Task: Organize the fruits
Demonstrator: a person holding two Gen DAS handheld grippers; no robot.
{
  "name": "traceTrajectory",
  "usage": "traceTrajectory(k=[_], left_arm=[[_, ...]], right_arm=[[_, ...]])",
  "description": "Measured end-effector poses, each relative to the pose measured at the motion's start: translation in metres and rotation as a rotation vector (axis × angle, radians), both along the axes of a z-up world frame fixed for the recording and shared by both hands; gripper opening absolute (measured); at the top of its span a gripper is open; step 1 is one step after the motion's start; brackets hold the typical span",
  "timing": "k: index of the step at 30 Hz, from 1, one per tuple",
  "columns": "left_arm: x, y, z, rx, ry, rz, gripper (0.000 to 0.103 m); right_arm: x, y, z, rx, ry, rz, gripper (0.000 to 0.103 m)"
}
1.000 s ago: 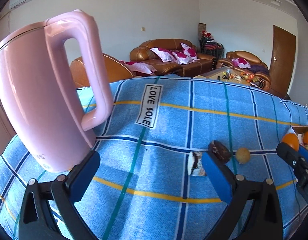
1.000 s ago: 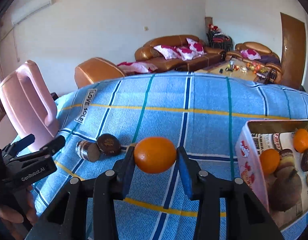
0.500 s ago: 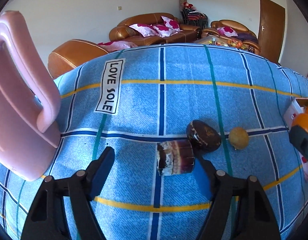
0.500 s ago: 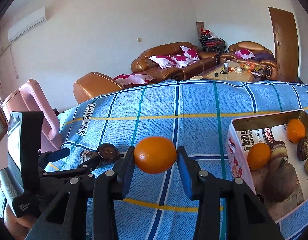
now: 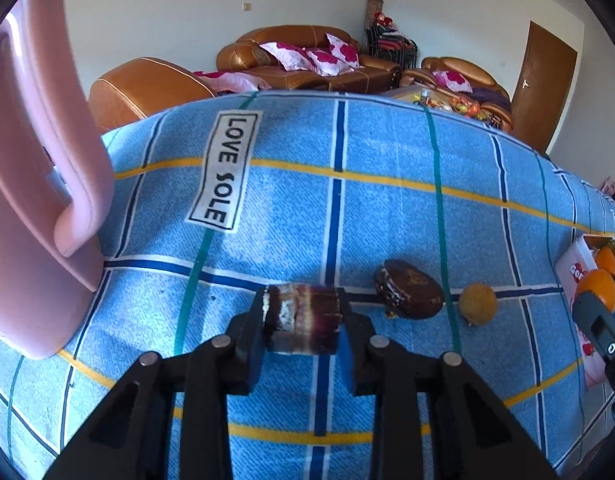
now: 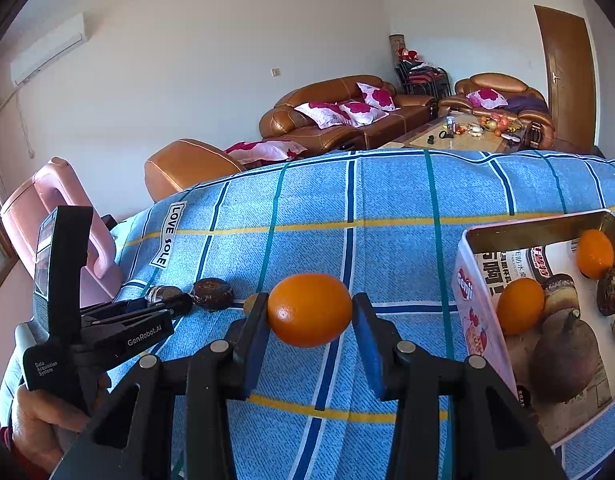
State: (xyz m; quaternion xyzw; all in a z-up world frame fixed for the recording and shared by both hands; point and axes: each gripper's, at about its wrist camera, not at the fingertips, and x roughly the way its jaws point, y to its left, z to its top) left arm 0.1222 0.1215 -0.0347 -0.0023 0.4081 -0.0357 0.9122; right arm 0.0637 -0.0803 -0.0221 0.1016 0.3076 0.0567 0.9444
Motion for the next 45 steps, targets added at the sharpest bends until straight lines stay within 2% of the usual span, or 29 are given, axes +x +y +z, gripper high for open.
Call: traceTrajectory(k=[5,8,20,30,45], left_arm=[[-0.034,0.006,0.026,0.031,-0.232,0.083,0.032],[-0.043,0.006,0.032,0.033,-0.288,0.11,0.032],[-0.067,-0.008,0.036,0.037,-0.335,0.123,0.032],[-0.084,-0.021,0.037,0.063,-0.372,0.13,0.032],[-0.098,-0.033,0.036,0.069,-0.385,0.117,0.032]], right_arm=[[-0.015,0.002,0.011,-0.012,-0.11,-0.01,0.043],[-0.021,0.009,0.017,-0.066,-0.167,-0.016,0.043],[-0.038,0.031,0.023,-0.2,-0.25,-0.013,0.044],[-0.052,0.021,0.024,-0.195,-0.248,-0.039,0.044],[-0.07,0.013,0.024,-0.199,-0.249,-0.05,0.044]])
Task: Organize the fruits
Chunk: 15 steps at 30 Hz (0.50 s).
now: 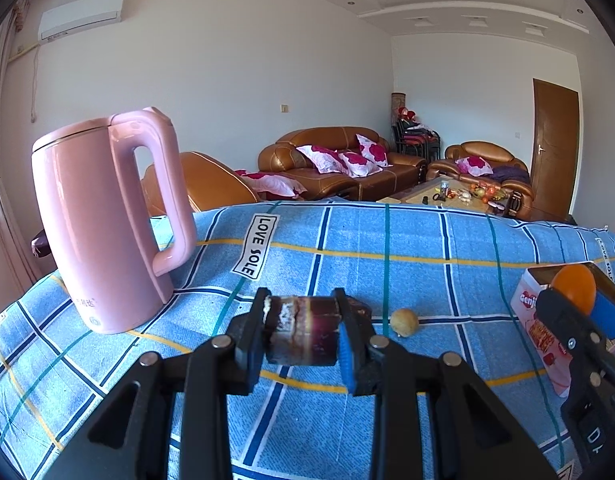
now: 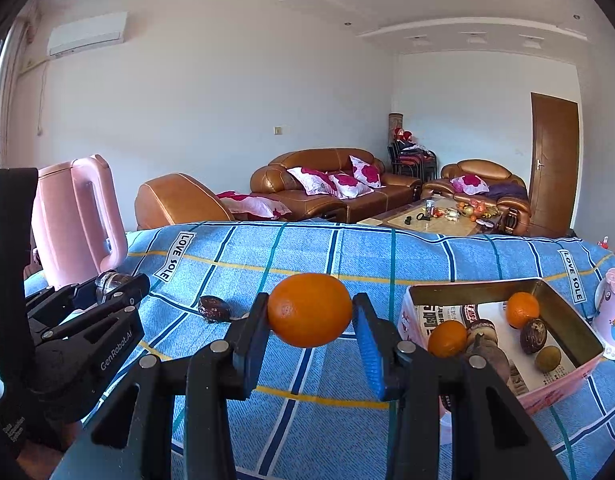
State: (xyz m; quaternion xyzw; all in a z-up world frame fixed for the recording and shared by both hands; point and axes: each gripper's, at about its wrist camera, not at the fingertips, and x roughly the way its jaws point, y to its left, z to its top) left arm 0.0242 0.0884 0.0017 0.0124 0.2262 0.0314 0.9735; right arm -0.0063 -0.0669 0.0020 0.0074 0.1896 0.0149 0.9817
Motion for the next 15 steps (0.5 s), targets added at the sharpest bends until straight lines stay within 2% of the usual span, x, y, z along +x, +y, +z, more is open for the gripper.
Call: traceTrajectory(k=[15], left_arm=[[-0.013,-0.026,0.002,0.006,0.002,-0.035,0.032]], right_arm=[[-0.01,-0.018,0.0,0.013,0.017,-0.027,0.044]])
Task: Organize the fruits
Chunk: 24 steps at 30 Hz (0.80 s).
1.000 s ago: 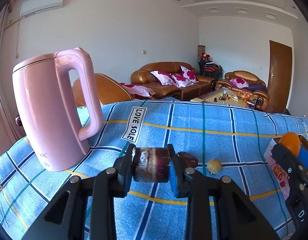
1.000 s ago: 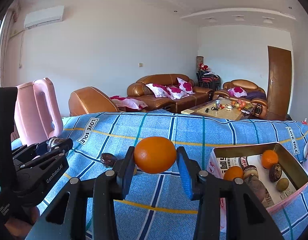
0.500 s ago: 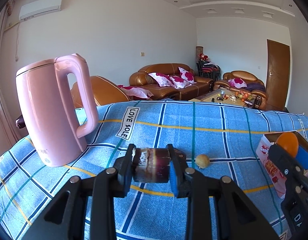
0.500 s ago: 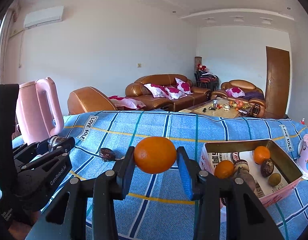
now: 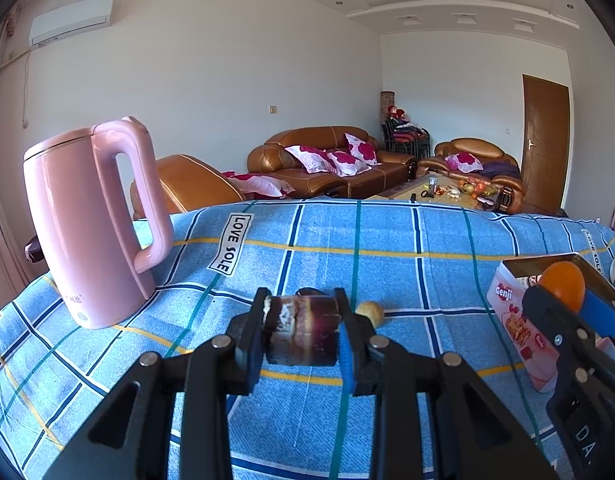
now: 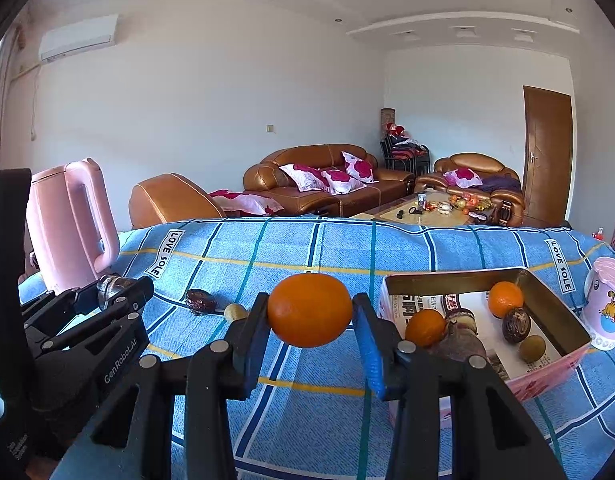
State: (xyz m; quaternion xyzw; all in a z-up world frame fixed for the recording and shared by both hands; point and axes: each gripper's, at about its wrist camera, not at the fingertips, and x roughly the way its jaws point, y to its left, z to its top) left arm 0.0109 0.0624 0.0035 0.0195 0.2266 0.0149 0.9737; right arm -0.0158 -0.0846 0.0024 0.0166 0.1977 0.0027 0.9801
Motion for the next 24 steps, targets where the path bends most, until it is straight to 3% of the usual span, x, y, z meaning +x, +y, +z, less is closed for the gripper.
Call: traceTrajectory(k=[24], left_arm=[[-0.01,-0.057,0.0,-0.003,0.018,-0.085,0.032]], right_arm=[[-0.017,-0.051,0.003,-0.033,-0.011,-0.064,0.044]])
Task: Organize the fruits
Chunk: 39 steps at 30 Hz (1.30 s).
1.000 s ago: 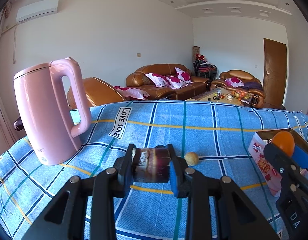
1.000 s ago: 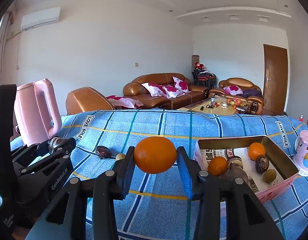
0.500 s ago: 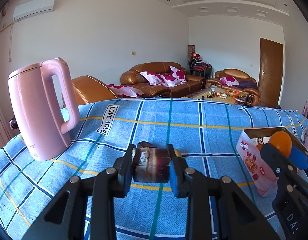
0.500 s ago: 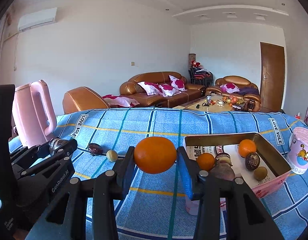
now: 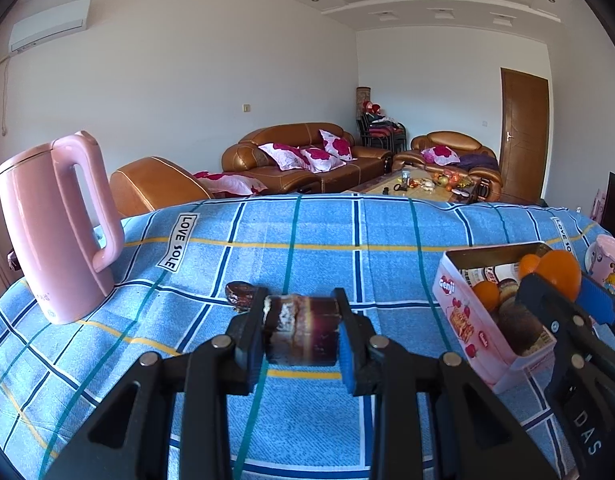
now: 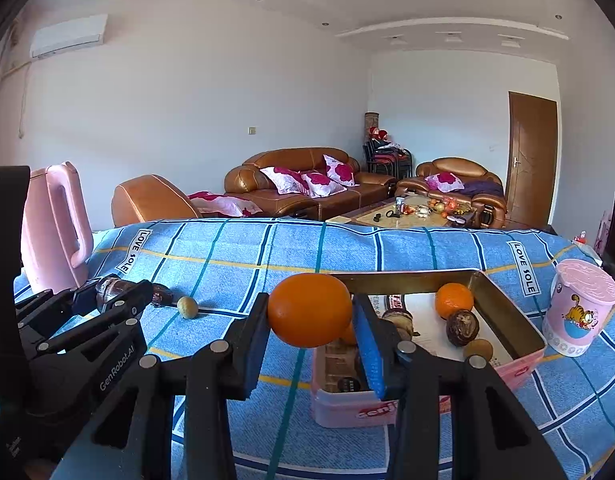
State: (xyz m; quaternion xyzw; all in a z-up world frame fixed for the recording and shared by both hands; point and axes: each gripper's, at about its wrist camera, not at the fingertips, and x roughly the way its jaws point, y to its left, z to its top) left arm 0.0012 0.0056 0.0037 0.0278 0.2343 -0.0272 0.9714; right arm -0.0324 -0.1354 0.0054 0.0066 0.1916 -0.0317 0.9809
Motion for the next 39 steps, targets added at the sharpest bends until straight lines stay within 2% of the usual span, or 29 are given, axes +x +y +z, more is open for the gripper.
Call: traceTrajectory(k=[31,39], left_arm=[[-0.012,-0.097,0.001,0.016,-0.01,-0.149,0.032],[-0.007,-0.12,0.001,-0.002,0.013,-0.19,0.032]], right_arm=[[-0.016,-0.097,0.003,0.0,0.0,-0.146,0.044],[-0.017,-0.123,0.003,0.0,0.004,-0.189,0.044]])
